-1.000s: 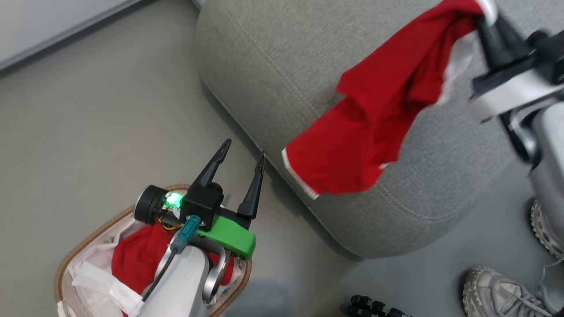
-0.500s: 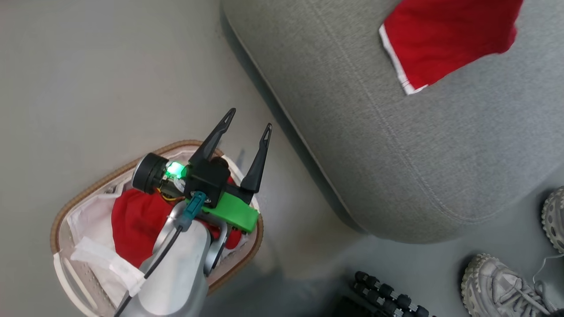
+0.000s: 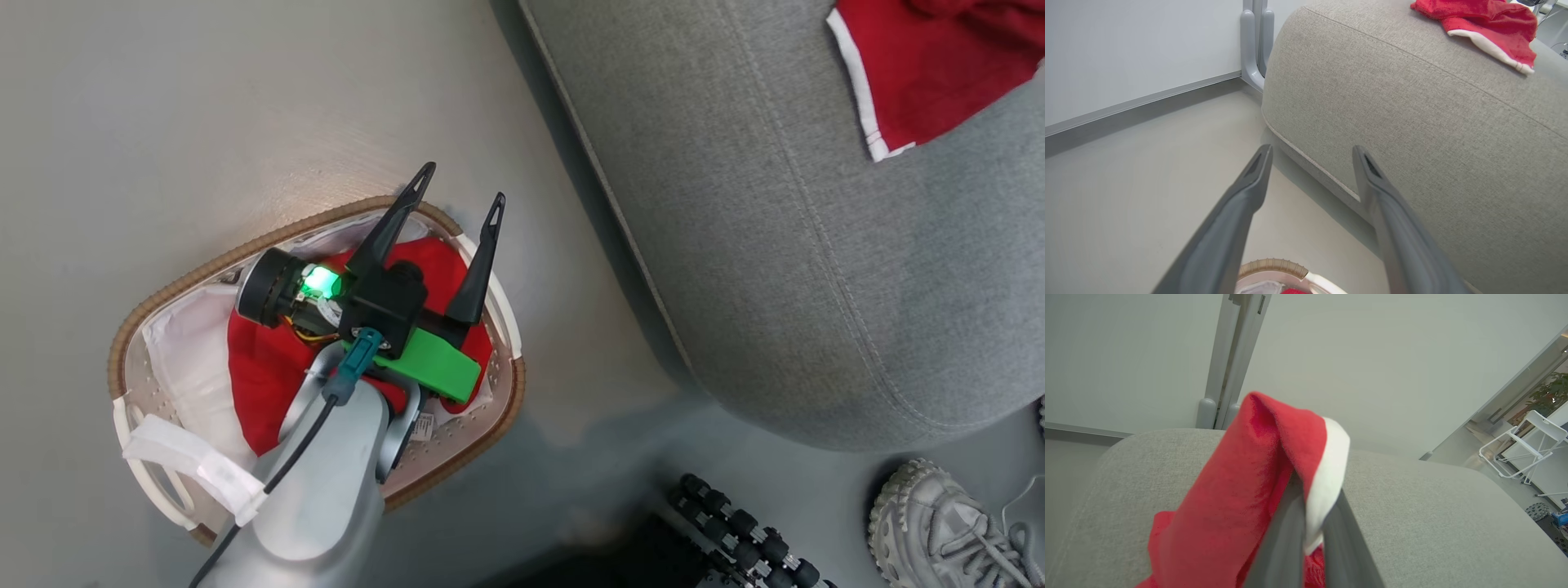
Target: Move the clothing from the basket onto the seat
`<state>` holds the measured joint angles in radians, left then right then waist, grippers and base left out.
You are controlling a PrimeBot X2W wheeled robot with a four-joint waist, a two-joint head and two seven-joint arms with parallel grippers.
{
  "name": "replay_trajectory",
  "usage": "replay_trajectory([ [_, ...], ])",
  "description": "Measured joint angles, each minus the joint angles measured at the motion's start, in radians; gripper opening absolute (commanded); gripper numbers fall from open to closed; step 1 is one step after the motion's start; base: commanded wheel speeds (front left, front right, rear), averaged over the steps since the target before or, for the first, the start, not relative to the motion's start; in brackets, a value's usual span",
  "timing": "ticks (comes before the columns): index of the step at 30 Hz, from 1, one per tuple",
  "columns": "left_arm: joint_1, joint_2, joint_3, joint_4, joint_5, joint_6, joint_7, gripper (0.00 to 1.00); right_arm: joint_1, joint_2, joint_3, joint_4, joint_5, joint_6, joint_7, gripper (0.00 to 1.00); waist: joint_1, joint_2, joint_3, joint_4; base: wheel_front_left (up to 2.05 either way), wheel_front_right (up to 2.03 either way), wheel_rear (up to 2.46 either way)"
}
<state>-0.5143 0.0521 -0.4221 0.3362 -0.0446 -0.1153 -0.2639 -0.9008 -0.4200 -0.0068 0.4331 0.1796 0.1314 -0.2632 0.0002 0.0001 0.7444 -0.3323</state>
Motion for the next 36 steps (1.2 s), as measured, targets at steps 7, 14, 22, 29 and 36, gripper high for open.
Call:
replay_trajectory([
  [7, 0.001, -0.001, 0.025, -0.009, -0.013, 0.001, 0.000, 1.00, 0.119, 0.067, 0.009, 0.063, 0.011, 0.000, 0.000, 0.36, 0.0000, 0.0000, -0.001, 0.012, 0.00, 0.00, 0.00],
  [14, 0.008, -0.001, 0.054, -0.003, -0.016, 0.001, 0.000, 1.00, 0.219, 0.091, -0.005, 0.075, 0.013, 0.000, 0.000, 1.00, 0.0000, 0.0000, -0.052, 0.012, 0.00, 0.00, 0.00],
  [22, 0.057, 0.001, 0.105, -0.012, -0.019, 0.001, 0.000, 1.00, 0.343, 0.118, -0.012, 0.047, 0.017, 0.000, 0.000, 1.00, -0.0001, 0.0000, -0.124, 0.021, 0.00, 0.00, 0.00],
  [29, 0.109, 0.000, 0.149, -0.040, -0.023, 0.019, 0.000, 1.00, 0.420, 0.159, 0.001, -0.043, 0.031, 0.000, 0.000, 1.00, -0.0002, -0.0001, -0.191, 0.056, 0.00, 0.00, 0.00],
  [36, 0.167, -0.001, 0.202, -0.046, -0.044, 0.046, 0.000, 1.00, 0.458, 0.195, 0.062, -0.122, 0.033, 0.000, 0.000, 1.00, -0.0002, -0.0001, -0.257, 0.113, 0.00, 0.00, 0.00],
])
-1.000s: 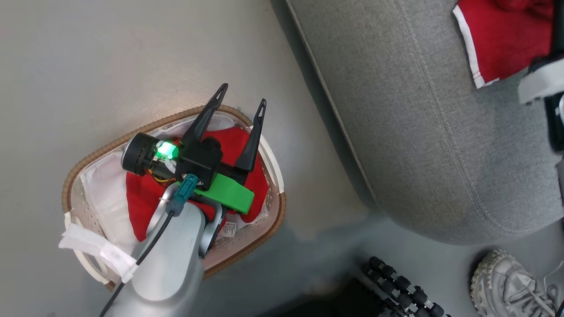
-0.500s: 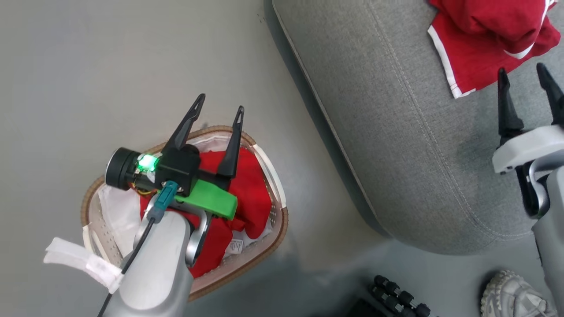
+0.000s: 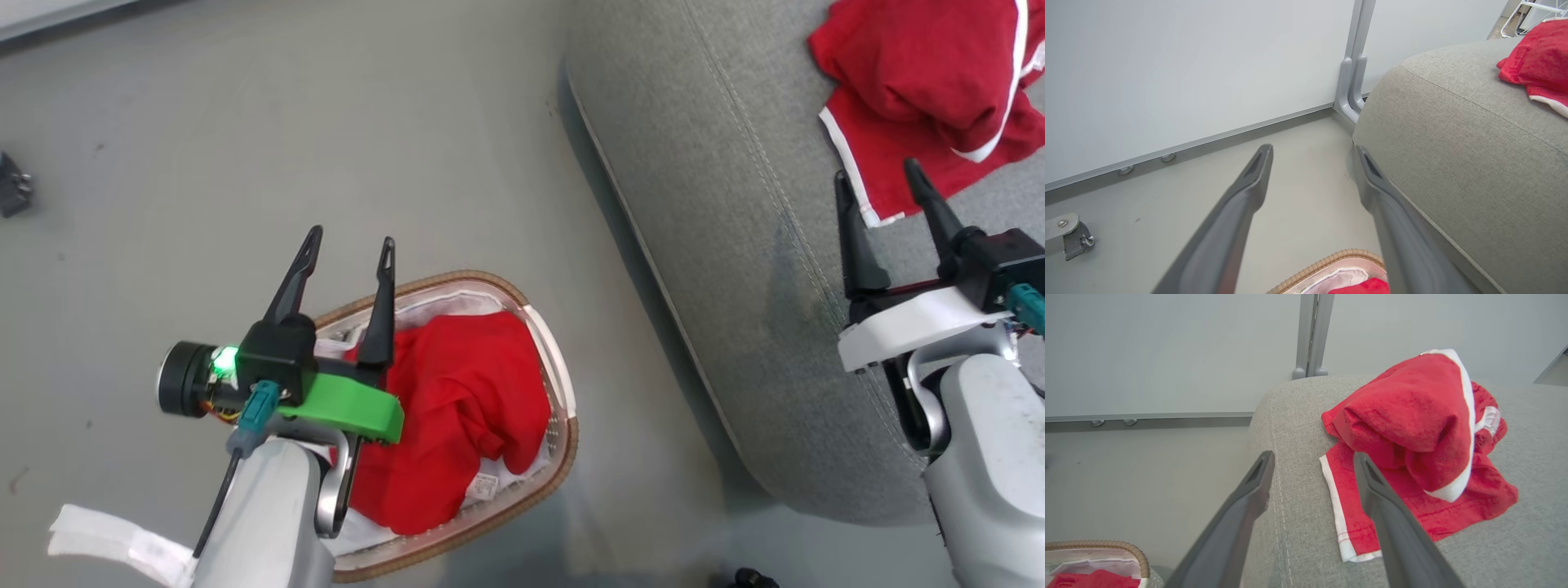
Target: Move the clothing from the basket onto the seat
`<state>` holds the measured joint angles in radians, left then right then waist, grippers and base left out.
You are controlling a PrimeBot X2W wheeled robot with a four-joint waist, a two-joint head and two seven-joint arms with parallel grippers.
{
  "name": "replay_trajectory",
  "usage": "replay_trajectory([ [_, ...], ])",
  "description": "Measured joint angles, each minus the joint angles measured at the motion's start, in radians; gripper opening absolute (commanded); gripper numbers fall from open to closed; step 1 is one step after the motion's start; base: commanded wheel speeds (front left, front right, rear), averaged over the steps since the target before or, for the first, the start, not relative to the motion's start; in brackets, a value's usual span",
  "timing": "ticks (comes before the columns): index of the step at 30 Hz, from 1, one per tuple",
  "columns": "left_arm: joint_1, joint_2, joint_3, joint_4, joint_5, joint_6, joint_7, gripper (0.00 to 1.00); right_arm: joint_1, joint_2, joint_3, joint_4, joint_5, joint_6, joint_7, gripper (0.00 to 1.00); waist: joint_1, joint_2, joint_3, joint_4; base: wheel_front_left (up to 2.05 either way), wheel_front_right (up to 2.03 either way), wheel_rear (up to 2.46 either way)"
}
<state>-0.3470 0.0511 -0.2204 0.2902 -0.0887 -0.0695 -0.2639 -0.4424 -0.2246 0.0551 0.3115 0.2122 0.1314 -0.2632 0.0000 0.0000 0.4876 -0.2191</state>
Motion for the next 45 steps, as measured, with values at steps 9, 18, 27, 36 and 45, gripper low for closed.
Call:
replay_trajectory([
  [9, 0.075, -0.001, 0.061, -0.003, -0.043, 0.037, 0.000, 1.00, 0.054, 0.033, 0.037, -0.043, -0.009, 0.000, 0.000, 1.00, 0.0000, 0.0000, -0.085, 0.080, 0.00, 0.00, 0.00],
  [18, 0.172, -0.001, 0.108, 0.002, -0.079, 0.053, 0.000, 1.00, 0.151, 0.075, 0.030, -0.045, -0.023, 0.000, 0.000, 1.00, 0.0000, 0.0000, -0.186, 0.138, 0.00, 0.00, 0.00],
  [27, 0.250, -0.001, 0.121, 0.026, -0.086, 0.039, 0.000, 1.00, 0.243, 0.089, 0.028, -0.029, -0.036, 0.000, 0.000, 1.00, 0.0000, 0.0000, -0.288, 0.173, 0.00, 0.00, 0.00],
  [36, 0.311, -0.001, 0.127, 0.036, -0.105, 0.034, 0.000, 1.00, 0.298, 0.107, 0.038, -0.009, -0.055, 0.000, 0.000, 1.00, 0.0000, 0.0000, -0.359, 0.198, 0.00, 0.00, 0.00],
  [45, 0.358, -0.002, 0.116, 0.038, -0.124, 0.027, 0.000, 1.00, 0.336, 0.126, 0.049, 0.003, -0.057, 0.000, 0.000, 1.00, -0.0001, 0.0000, -0.405, 0.209, 0.00, 0.00, 0.00],
])
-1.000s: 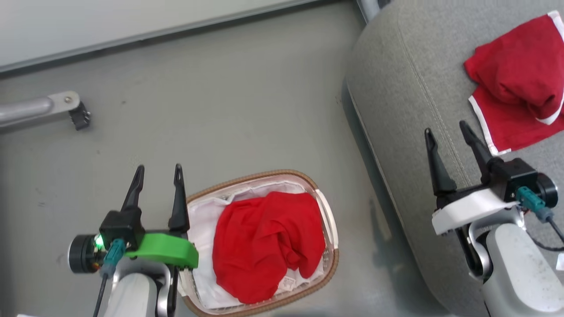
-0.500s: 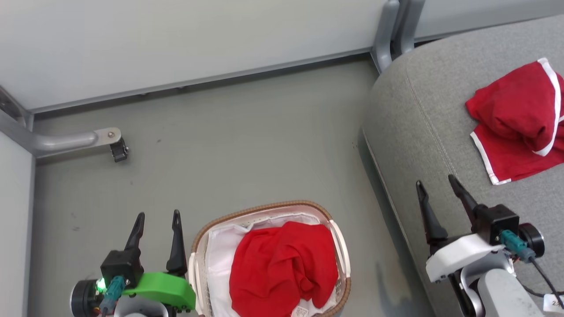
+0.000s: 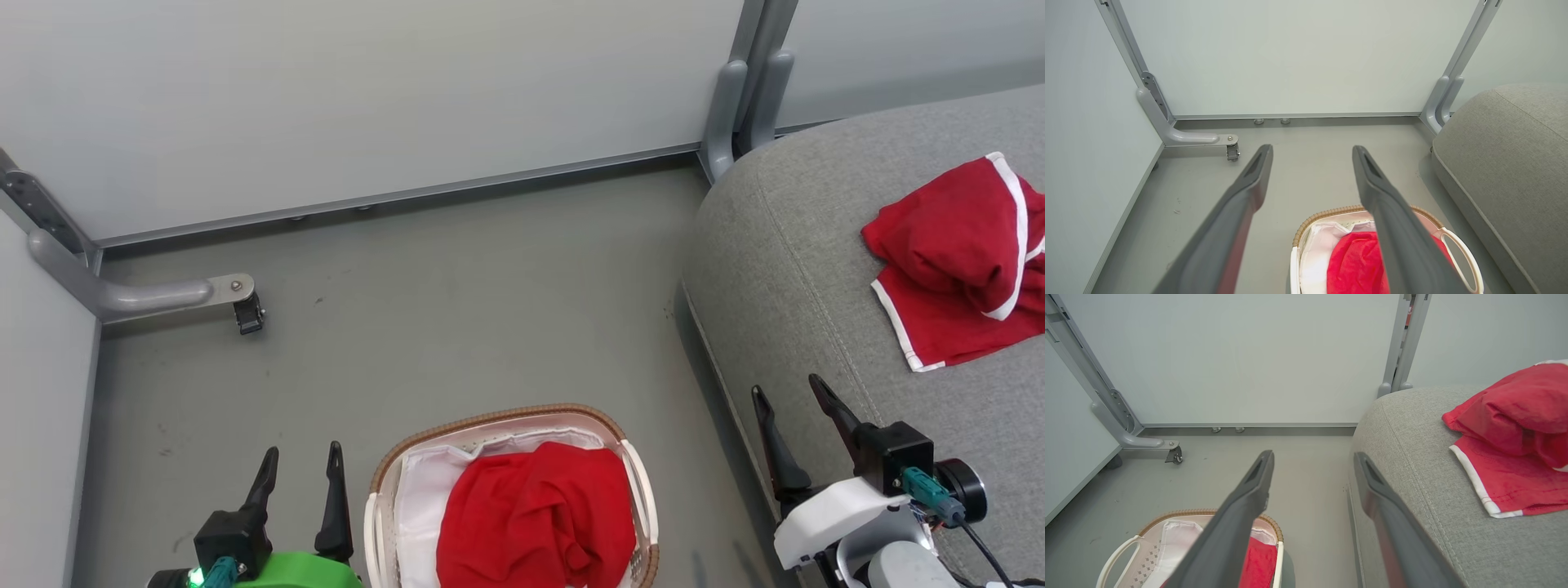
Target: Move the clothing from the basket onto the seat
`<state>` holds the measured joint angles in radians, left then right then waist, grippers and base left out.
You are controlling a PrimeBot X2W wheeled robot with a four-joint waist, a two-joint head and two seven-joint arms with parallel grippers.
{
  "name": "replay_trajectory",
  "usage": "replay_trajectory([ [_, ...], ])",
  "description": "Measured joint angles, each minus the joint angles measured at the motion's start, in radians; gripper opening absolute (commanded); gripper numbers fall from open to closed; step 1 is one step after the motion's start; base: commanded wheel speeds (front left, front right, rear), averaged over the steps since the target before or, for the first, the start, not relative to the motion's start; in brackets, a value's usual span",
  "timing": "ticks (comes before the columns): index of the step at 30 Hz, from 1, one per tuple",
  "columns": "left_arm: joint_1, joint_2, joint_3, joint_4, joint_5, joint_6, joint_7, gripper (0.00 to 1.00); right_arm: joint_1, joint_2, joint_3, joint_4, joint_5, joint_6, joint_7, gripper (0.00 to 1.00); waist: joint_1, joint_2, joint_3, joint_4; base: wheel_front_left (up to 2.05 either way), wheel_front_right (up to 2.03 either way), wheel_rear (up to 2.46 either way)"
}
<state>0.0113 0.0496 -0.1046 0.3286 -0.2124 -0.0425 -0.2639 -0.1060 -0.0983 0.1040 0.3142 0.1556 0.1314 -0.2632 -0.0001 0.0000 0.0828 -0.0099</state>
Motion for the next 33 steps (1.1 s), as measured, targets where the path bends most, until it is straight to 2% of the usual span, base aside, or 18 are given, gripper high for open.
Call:
replay_trajectory([
  [8, -0.003, 0.000, -0.020, -0.001, -0.001, -0.001, 0.000, 1.00, -0.007, -0.005, 0.020, -0.002, 0.003, 0.000, 0.000, 1.00, 0.0000, 0.0000, 0.021, -0.010, 0.00, 0.00, 0.00],
  [13, -0.048, 0.000, -0.066, 0.009, -0.008, -0.007, 0.000, 1.00, -0.048, -0.009, 0.028, -0.030, 0.020, 0.000, 0.000, 1.00, 0.0000, 0.0000, 0.063, -0.022, 0.00, 0.00, 0.00],
  [20, -0.136, -0.001, -0.131, 0.037, -0.016, 0.005, 0.000, 1.00, -0.130, -0.013, 0.056, -0.080, 0.047, 0.000, 0.000, 1.00, 0.0000, 0.0000, 0.157, -0.052, 0.00, 0.00, 0.00],
  [33, -0.323, -0.003, -0.221, 0.202, -0.015, -0.012, 0.000, 1.00, -0.258, -0.003, 0.094, -0.172, 0.086, 0.000, 0.000, 1.00, 0.0001, 0.0000, 0.369, -0.136, 0.00, 0.00, 0.00],
])
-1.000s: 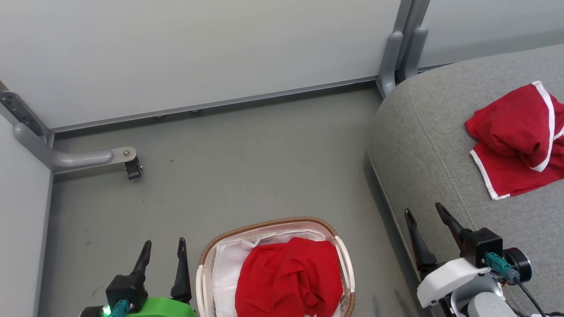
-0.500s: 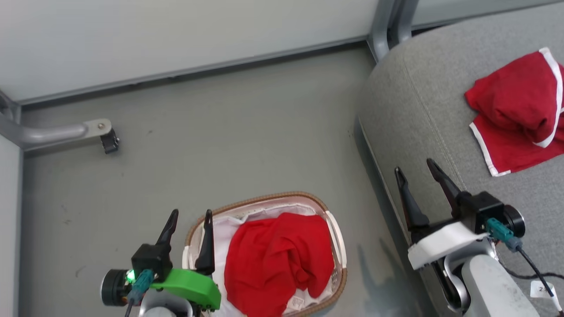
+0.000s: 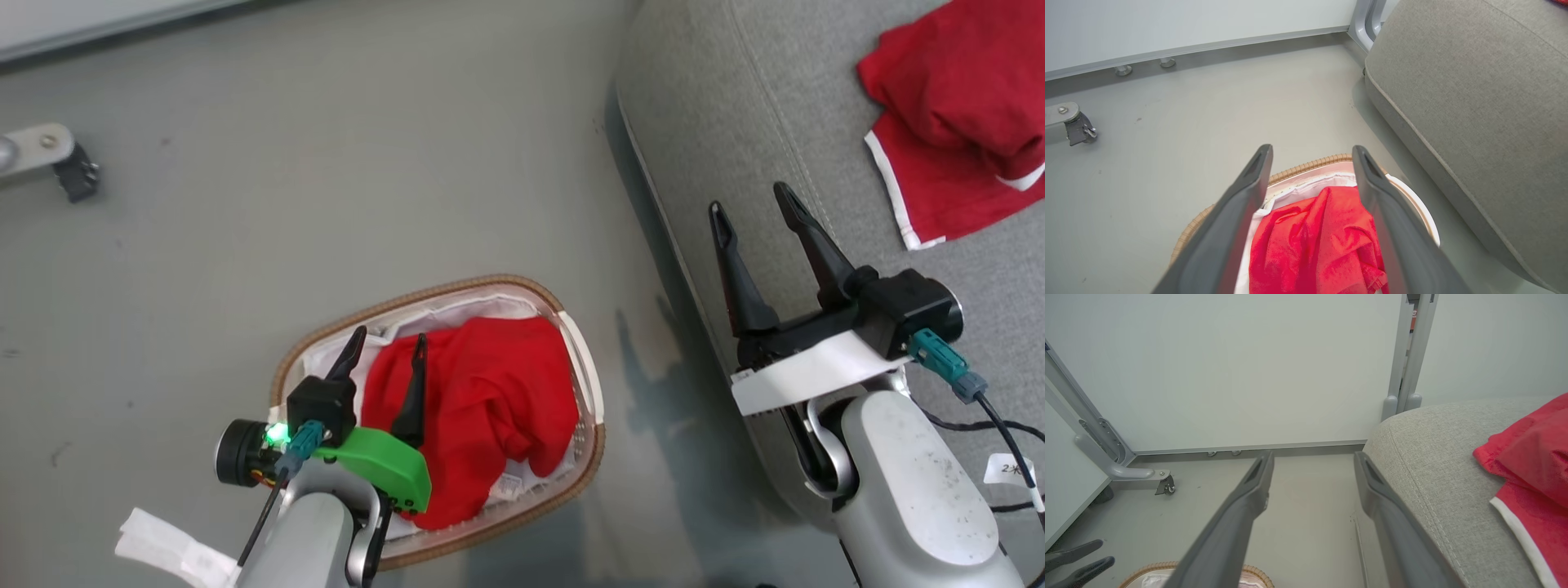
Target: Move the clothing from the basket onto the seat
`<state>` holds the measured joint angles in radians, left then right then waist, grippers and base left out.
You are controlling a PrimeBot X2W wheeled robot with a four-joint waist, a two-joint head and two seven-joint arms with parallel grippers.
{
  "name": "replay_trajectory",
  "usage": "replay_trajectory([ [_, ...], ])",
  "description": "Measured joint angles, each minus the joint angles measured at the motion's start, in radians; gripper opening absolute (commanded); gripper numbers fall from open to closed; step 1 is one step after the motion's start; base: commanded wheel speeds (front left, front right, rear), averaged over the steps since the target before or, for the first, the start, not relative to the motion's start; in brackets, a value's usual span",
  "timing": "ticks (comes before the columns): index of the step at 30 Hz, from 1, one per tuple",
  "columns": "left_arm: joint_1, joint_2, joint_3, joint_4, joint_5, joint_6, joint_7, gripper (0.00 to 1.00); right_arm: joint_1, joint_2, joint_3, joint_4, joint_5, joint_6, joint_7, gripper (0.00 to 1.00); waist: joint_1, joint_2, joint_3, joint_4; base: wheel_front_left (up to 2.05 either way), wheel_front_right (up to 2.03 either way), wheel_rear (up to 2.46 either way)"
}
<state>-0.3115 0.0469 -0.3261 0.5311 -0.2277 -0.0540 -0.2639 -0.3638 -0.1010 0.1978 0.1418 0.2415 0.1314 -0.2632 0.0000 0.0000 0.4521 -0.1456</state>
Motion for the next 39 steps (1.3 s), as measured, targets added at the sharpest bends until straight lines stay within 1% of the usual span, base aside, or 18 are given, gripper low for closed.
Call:
replay_trajectory([
  [5, -0.064, 0.000, -0.023, 0.070, 0.004, -0.015, 0.000, 1.00, -0.039, 0.014, 0.026, -0.028, 0.008, 0.000, 0.000, 1.00, 0.0000, 0.0000, 0.083, -0.038, 0.00, 0.00, 0.00],
  [18, -0.205, 0.000, -0.048, 0.283, 0.016, -0.035, 0.000, 1.00, -0.105, 0.040, 0.063, -0.064, 0.021, 0.000, 0.000, 1.00, 0.0002, 0.0000, 0.259, -0.133, 0.00, 0.00, 0.00],
  [25, -0.263, 0.000, -0.030, 0.404, 0.028, -0.039, 0.000, 1.00, -0.123, 0.046, 0.072, -0.072, 0.023, 0.000, 0.000, 1.00, 0.0002, 0.0000, 0.323, -0.176, 0.00, 0.00, 0.00],
  [31, -0.294, 0.005, -0.019, 0.487, 0.035, -0.038, 0.000, 1.00, -0.130, 0.048, 0.077, -0.076, 0.023, 0.000, 0.000, 1.00, 0.0002, 0.0000, 0.354, -0.206, 0.00, 0.00, 0.00],
  [34, -0.306, 0.005, -0.019, 0.506, 0.037, -0.040, 0.000, 1.00, -0.130, 0.048, 0.078, -0.075, 0.023, 0.000, 0.000, 1.00, 0.0001, 0.0000, 0.360, -0.214, 0.00, 0.00, 0.00],
  [35, -0.307, 0.004, -0.019, 0.509, 0.037, -0.042, 0.000, 0.90, -0.130, 0.048, 0.078, -0.074, 0.023, 0.000, 0.000, 1.00, 0.0002, 0.0000, 0.359, -0.214, 0.00, 0.00, 0.00],
  [36, -0.307, 0.005, -0.018, 0.509, 0.037, -0.043, 0.000, 0.10, -0.130, 0.049, 0.078, -0.073, 0.023, 0.000, 0.000, 1.00, 0.0002, 0.0000, 0.358, -0.214, 0.00, 0.00, 0.00],
  [37, -0.307, 0.005, -0.014, 0.505, 0.036, -0.043, 0.000, 0.00, -0.130, 0.049, 0.078, -0.071, 0.023, 0.000, 0.000, 1.00, 0.0001, 0.0000, 0.355, -0.213, 0.00, 0.00, 0.00],
  [39, -0.306, 0.004, -0.015, 0.508, 0.035, -0.044, 0.000, 0.00, -0.130, 0.049, 0.077, -0.063, 0.022, 0.000, 0.000, 1.00, 0.0001, 0.0000, 0.346, -0.210, 0.00, 0.00, 0.00],
])
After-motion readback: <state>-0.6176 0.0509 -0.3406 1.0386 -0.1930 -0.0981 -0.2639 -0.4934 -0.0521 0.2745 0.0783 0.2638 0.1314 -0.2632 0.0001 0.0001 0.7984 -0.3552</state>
